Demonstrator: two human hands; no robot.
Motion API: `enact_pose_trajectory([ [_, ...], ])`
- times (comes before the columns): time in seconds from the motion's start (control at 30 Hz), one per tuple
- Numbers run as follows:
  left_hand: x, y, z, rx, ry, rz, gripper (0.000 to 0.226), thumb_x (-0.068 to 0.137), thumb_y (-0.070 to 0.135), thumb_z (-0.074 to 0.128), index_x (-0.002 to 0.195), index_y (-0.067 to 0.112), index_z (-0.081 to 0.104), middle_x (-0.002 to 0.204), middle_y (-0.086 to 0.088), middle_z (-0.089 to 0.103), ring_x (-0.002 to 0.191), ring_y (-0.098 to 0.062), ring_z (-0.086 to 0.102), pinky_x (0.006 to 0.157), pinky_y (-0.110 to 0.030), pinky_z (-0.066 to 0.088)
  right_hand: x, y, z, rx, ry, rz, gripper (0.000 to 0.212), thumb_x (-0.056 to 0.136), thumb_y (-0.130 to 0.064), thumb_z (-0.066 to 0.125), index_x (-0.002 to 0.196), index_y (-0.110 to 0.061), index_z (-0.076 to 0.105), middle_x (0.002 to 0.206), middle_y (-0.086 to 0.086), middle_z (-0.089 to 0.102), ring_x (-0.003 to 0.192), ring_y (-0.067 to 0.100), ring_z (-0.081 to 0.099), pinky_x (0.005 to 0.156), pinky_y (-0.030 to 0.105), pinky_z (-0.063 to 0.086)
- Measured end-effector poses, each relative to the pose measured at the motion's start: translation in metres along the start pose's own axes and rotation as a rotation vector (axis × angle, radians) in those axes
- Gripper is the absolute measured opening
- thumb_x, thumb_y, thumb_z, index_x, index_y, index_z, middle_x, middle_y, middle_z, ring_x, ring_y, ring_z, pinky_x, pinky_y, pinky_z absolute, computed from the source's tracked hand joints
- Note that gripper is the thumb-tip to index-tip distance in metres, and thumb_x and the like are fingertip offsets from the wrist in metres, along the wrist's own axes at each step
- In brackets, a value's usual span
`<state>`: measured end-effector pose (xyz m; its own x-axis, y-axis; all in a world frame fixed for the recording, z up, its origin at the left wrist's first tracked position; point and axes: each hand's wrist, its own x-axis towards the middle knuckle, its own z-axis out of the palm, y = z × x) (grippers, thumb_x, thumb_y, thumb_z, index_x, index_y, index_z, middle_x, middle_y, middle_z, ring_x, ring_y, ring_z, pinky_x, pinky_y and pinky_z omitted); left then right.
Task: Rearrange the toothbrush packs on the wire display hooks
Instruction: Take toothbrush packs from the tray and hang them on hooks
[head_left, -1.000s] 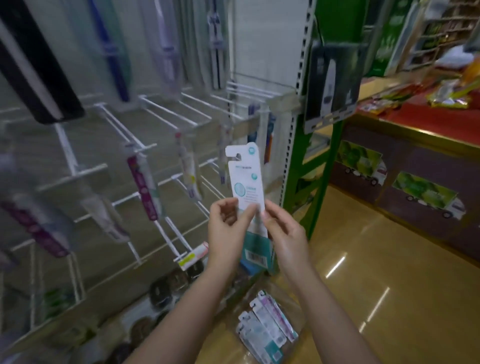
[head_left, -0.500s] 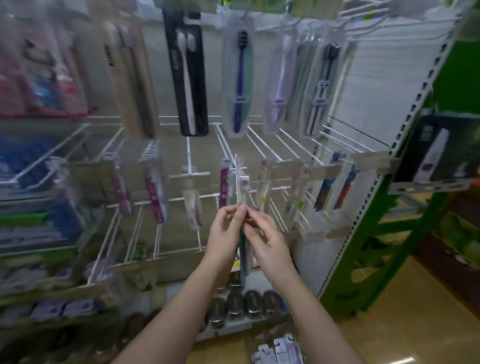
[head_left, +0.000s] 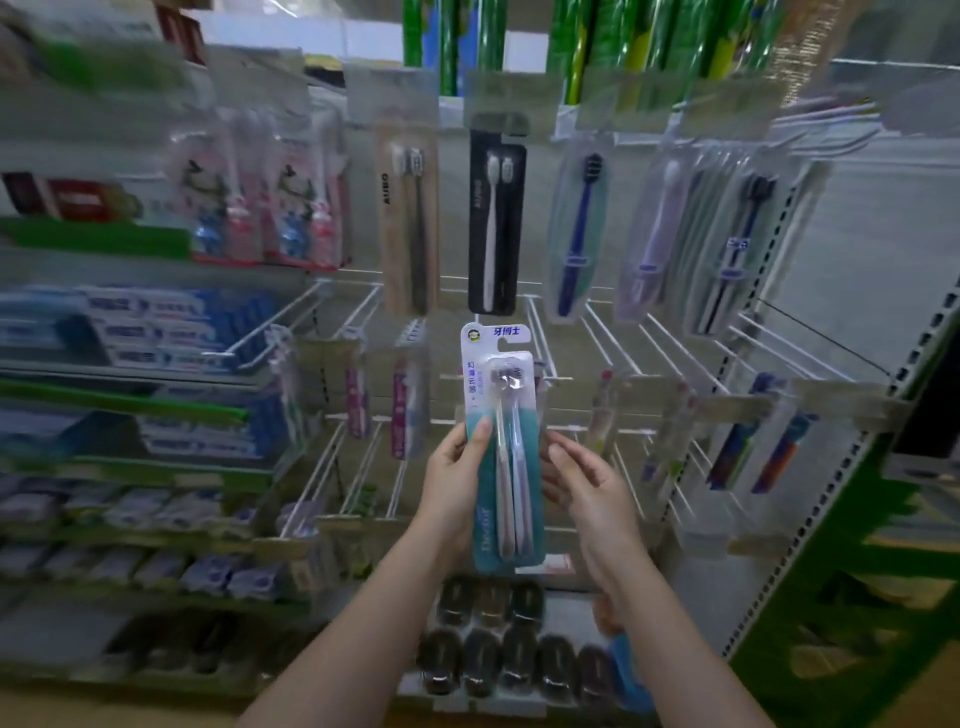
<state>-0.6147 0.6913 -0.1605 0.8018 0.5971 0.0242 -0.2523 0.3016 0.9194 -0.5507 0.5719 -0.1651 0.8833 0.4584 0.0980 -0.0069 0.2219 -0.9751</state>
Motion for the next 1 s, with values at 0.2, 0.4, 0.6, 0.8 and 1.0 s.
enact_pose_trajectory([
  [0.2, -0.004, 0.019, 0.001, 0.028, -0.006, 0.024, 0.023, 0.094, 0.023, 0.055, 0.106, 0.008, 0.067, 0.1, -0.018, 0.071, 0.089, -0.03, 0.069, 0.08, -0.043, 0.057, -0.002, -0.006, 0.01, -0.102, -0.077, 0.011, 0.021, 0.088, -0.014, 0.062, 0.109, -0.017, 0.064, 0.101, 0.002, 0.072, 0.097, 0.021, 0.068, 0.088, 0.043, 0.055],
  [0.4, -0.005, 0.031, -0.003, 0.099, 0.007, 0.042, 0.016, 0.092, 0.022, 0.058, 0.097, 0.012, 0.07, 0.09, -0.012, 0.073, 0.081, -0.026, 0.069, 0.073, -0.039, 0.056, 0.001, -0.01, 0.017, -0.103, -0.073, -0.001, 0.017, 0.09, -0.009, 0.06, 0.104, -0.017, 0.065, 0.098, 0.001, 0.072, 0.095, 0.019, 0.067, 0.084, 0.04, 0.056],
  [0.6, -0.01, 0.033, -0.023, 0.24, 0.057, 0.04, 0.012, 0.091, 0.014, 0.058, 0.097, 0.015, 0.068, 0.096, -0.008, 0.073, 0.096, -0.03, 0.067, 0.091, -0.05, 0.052, -0.004, -0.002, 0.026, -0.201, -0.1, -0.004, 0.017, 0.09, -0.013, 0.06, 0.106, -0.018, 0.064, 0.101, -0.002, 0.07, 0.096, 0.014, 0.066, 0.088, 0.039, 0.055],
  [0.8, -0.02, 0.033, -0.048, 0.271, 0.127, 0.059, 0.013, 0.09, 0.015, 0.06, 0.1, 0.019, 0.069, 0.099, -0.005, 0.073, 0.098, -0.027, 0.067, 0.09, -0.05, 0.053, -0.008, 0.011, 0.044, -0.191, -0.158, 0.046, 0.019, 0.09, -0.012, 0.06, 0.108, -0.016, 0.064, 0.102, -0.002, 0.07, 0.098, 0.013, 0.066, 0.091, 0.039, 0.054],
  [1.0, -0.029, 0.034, -0.074, 0.263, 0.253, 0.068, 0.01, 0.09, 0.01, 0.061, 0.096, 0.015, 0.067, 0.093, -0.006, 0.072, 0.092, -0.027, 0.066, 0.079, -0.044, 0.052, -0.016, 0.025, 0.071, -0.167, -0.214, 0.067, 0.016, 0.091, -0.01, 0.059, 0.104, -0.017, 0.064, 0.101, 0.0, 0.069, 0.096, 0.013, 0.064, 0.088, 0.032, 0.054],
])
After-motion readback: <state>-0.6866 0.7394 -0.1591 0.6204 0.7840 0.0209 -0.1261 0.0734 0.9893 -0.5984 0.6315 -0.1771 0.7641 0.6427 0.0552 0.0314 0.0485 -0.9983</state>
